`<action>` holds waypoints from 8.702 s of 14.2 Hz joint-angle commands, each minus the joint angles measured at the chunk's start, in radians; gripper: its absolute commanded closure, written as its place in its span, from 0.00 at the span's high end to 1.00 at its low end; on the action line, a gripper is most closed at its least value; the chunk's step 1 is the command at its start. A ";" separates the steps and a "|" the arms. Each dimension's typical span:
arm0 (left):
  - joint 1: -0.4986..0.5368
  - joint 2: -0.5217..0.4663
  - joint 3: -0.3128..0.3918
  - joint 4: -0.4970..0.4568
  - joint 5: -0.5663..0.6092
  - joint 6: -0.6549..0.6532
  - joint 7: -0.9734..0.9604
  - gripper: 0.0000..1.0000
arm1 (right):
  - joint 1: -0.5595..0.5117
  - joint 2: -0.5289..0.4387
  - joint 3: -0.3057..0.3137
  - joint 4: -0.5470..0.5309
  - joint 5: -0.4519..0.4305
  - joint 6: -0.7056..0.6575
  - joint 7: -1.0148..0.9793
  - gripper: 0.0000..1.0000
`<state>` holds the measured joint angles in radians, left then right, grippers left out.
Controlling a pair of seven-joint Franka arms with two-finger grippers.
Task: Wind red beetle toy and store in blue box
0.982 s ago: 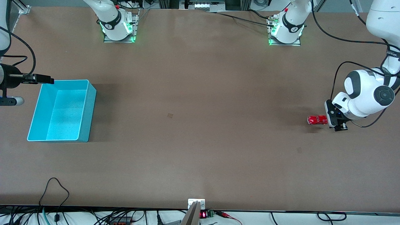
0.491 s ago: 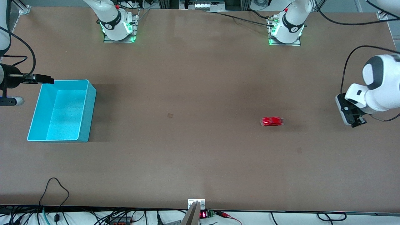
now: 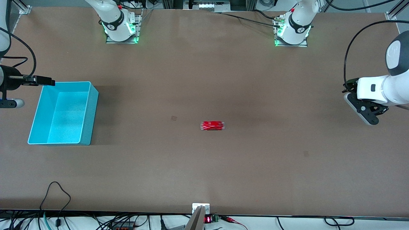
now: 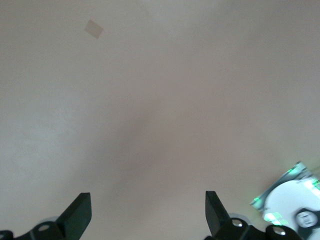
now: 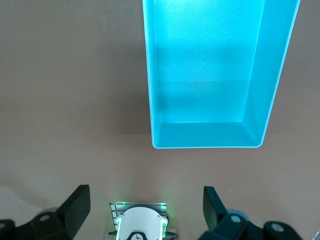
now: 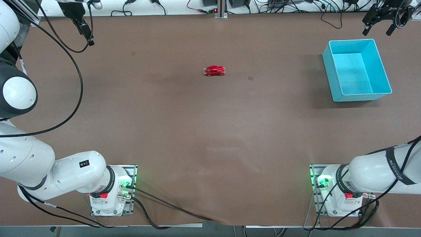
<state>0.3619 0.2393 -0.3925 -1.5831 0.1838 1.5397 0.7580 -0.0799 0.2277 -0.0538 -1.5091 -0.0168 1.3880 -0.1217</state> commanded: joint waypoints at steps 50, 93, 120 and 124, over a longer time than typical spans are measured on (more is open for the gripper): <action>-0.354 -0.296 0.334 -0.133 -0.161 0.062 -0.667 1.00 | 0.049 0.266 0.255 -0.490 -0.129 1.112 -1.150 1.00; -0.374 -0.239 0.323 -0.055 -0.161 0.014 -0.661 1.00 | 0.025 0.045 -0.199 -0.543 0.008 0.792 -0.158 0.00; -0.374 -0.187 0.323 -0.005 -0.161 0.025 -0.661 1.00 | 0.038 0.036 -0.193 -0.668 -0.002 1.009 -0.134 1.00; -0.374 -0.186 0.323 -0.005 -0.161 0.025 -0.661 1.00 | 0.049 -0.050 -0.167 -0.440 -0.014 0.702 -0.131 1.00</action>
<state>-0.0126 0.0378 -0.0694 -1.6201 0.0358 1.5778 0.0753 -0.0384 0.2259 -0.2421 -2.0530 -0.0217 2.2346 -0.2491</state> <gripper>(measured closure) 0.000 0.000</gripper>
